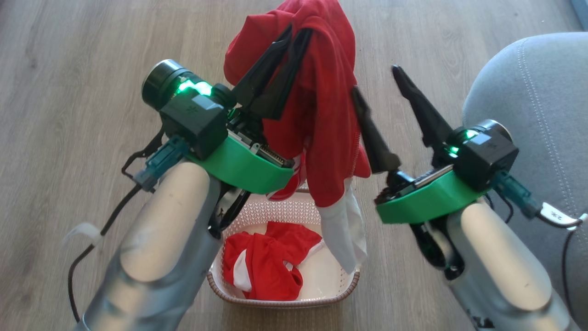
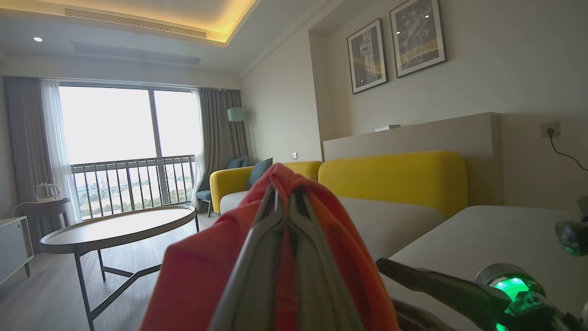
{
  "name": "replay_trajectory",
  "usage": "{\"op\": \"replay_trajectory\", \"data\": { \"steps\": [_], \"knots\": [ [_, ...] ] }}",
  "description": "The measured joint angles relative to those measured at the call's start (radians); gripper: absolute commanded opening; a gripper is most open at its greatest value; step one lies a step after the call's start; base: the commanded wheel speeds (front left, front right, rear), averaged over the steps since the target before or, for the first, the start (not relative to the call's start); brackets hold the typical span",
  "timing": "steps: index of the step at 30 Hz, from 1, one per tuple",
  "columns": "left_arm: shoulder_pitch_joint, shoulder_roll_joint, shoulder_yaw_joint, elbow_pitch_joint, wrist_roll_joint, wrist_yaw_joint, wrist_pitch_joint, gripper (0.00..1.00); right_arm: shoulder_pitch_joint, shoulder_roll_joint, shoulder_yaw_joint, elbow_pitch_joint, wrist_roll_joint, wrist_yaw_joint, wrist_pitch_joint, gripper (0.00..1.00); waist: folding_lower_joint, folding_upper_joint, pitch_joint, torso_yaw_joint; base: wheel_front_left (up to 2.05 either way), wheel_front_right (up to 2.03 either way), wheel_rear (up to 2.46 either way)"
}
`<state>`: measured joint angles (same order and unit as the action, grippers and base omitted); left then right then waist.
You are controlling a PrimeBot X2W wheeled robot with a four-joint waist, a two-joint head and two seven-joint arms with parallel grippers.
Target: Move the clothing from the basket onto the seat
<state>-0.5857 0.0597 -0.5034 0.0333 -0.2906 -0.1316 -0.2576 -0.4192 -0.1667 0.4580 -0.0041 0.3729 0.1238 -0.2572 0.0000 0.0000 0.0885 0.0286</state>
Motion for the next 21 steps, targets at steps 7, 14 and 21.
{"op": "replay_trajectory", "data": {
  "steps": [7, 14, 21],
  "knots": [
    [0.000, -0.002, -0.008, 0.000, 0.000, 0.000, 0.000, 0.00, -0.037, -0.033, 0.146, -0.080, 0.031, 0.000, 0.000, 1.00, 0.0000, 0.0000, 0.009, 0.008, 0.00, 0.00, 0.00],
    [0.000, -0.003, -0.031, 0.002, 0.000, 0.000, 0.000, 0.00, -0.088, -0.044, 0.234, -0.007, 0.031, 0.000, 0.000, 1.00, 0.0000, 0.0000, 0.011, 0.011, 0.00, 0.00, 0.00],
    [0.000, -0.005, -0.053, 0.001, -0.003, 0.000, 0.000, 0.00, -0.088, -0.010, 0.233, 0.213, 0.004, 0.000, 0.000, 1.00, 0.0000, 0.0000, 0.001, 0.021, 0.00, 0.00, 0.00]
  ]
}}
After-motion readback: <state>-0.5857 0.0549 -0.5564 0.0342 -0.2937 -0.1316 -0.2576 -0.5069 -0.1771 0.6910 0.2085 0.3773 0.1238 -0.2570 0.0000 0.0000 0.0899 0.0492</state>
